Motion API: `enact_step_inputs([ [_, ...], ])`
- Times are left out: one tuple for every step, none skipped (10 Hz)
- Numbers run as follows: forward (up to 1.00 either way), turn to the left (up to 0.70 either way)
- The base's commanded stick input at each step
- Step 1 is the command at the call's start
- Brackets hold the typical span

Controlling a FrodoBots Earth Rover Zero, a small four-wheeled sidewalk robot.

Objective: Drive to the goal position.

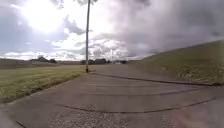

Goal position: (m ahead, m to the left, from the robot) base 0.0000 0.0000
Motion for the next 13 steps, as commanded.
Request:
enact_step_inputs([
  [1.00, 0.00],
  [1.00, 0.00],
  [1.00, 0.00],
  [1.00, 0.00],
  [1.00, 0.00],
  [1.00, 0.00],
  [1.00, 0.00],
  [1.00, 0.00],
  [1.00, 0.00],
  [1.00, 0.00],
  [1.00, 0.00],
  [1.00, 0.00],
  [1.00, 0.00],
])
